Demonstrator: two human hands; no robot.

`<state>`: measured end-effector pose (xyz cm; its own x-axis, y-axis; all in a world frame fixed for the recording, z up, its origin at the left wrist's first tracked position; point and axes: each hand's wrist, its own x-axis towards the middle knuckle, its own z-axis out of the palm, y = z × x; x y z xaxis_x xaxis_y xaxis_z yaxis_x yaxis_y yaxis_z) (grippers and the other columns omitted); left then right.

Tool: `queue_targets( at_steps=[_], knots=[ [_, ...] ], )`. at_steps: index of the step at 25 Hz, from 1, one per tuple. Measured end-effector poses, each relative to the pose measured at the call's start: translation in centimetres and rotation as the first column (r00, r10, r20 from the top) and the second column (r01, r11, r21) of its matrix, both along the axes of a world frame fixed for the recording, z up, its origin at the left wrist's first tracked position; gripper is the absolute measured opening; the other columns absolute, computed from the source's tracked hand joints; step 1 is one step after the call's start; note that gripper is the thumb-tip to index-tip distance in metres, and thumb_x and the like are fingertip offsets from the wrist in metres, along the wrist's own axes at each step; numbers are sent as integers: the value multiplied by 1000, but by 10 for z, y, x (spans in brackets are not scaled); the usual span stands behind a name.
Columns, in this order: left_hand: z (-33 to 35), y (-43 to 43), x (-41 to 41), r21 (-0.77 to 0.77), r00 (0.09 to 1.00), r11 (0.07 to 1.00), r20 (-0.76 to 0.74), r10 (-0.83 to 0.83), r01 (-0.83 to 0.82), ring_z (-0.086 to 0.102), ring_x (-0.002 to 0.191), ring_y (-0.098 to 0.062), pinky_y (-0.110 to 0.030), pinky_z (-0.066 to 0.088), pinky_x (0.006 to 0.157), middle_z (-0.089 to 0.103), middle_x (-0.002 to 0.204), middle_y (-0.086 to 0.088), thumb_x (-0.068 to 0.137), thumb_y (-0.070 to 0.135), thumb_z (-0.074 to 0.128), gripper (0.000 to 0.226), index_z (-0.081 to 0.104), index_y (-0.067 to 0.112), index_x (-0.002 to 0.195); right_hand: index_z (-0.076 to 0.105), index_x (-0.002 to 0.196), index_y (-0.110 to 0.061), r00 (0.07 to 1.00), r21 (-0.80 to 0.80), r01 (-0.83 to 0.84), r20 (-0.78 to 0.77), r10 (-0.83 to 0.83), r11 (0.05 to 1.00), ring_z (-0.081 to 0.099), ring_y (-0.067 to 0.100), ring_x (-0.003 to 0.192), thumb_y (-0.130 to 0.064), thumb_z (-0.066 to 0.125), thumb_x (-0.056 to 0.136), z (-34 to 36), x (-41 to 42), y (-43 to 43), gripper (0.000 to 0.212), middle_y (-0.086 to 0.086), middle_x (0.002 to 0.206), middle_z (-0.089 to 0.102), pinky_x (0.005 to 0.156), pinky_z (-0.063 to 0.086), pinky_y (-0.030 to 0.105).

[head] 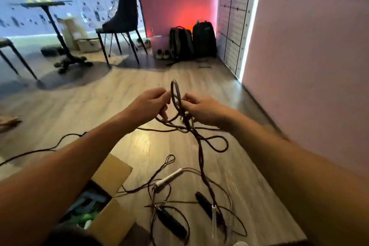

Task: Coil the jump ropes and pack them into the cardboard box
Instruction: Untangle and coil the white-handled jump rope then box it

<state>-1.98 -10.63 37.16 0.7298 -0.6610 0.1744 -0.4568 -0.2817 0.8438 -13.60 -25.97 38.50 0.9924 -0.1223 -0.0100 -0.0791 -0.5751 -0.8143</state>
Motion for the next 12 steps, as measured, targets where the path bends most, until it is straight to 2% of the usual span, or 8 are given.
queue_targets(
  at_steps=[2, 4, 5, 6, 7, 9, 10, 12],
  knots=[
    [23, 19, -16, -157, 983, 972, -70, 167, -177, 60, 60, -16, -27, 47, 57, 56, 65, 0, 101, 38, 51, 31, 63, 14, 85, 58, 113, -15, 993, 100, 66, 93, -75, 993, 66, 23, 95, -34, 45, 104, 15, -10, 27, 25, 7, 103, 66, 84, 56, 40],
    [25, 34, -40, -267, 955, 929, -219, 199, -255, 67, 77, -16, -30, 47, 67, 66, 79, 0, 100, 42, 49, 30, 65, 16, 100, 57, 115, -12, 982, 282, 112, 118, -150, 953, 65, 23, 92, -31, 41, 106, 24, -16, 44, 26, 8, 102, 64, 84, 57, 40],
    [19, 38, -51, -280, 951, 929, -261, 169, -242, 69, 89, -16, -32, 48, 73, 70, 90, 0, 100, 44, 48, 31, 64, 19, 107, 57, 114, -11, 972, 435, 141, 112, -208, 889, 64, 21, 86, -29, 39, 106, 27, -18, 51, 26, 7, 97, 62, 81, 56, 37],
    [12, 41, -60, -253, 953, 947, -274, 127, -199, 68, 96, -16, -32, 49, 77, 72, 99, 0, 99, 46, 49, 32, 64, 21, 111, 56, 113, -10, 959, 600, 170, 81, -271, 781, 62, 19, 77, -26, 39, 106, 31, -22, 57, 25, 7, 90, 61, 74, 56, 33],
    [5, 43, -67, -195, 958, 972, -276, 72, -129, 68, 99, -16, -30, 50, 79, 73, 101, 1, 97, 48, 50, 34, 65, 22, 112, 56, 111, -9, 946, 738, 193, 34, -322, 646, 59, 17, 69, -24, 38, 106, 34, -25, 62, 24, 6, 84, 59, 67, 55, 29],
    [1, 47, -74, -52, 965, 999, -260, -27, 14, 70, 91, -12, -26, 51, 81, 74, 93, 2, 96, 50, 50, 37, 70, 20, 103, 58, 108, -8, 923, 873, 224, -46, -383, 434, 58, 14, 64, -21, 40, 106, 36, -27, 70, 23, 7, 80, 60, 62, 53, 25],
    [3, 50, -74, -14, 969, 997, -235, -71, 70, 69, 83, -9, -25, 51, 79, 73, 86, 3, 96, 47, 51, 35, 72, 19, 98, 60, 108, -7, 915, 889, 237, -69, -398, 391, 60, 15, 67, -22, 42, 105, 35, -26, 71, 24, 8, 82, 63, 64, 53, 26],
    [11, 56, -67, -17, 979, 991, -155, -134, 133, 62, 69, -3, -19, 50, 68, 67, 74, 9, 96, 38, 57, 25, 71, 17, 93, 63, 109, -8, 908, 857, 264, -65, -415, 443, 67, 19, 82, -30, 45, 105, 33, -21, 67, 29, 10, 92, 69, 73, 55, 30]
  ],
)
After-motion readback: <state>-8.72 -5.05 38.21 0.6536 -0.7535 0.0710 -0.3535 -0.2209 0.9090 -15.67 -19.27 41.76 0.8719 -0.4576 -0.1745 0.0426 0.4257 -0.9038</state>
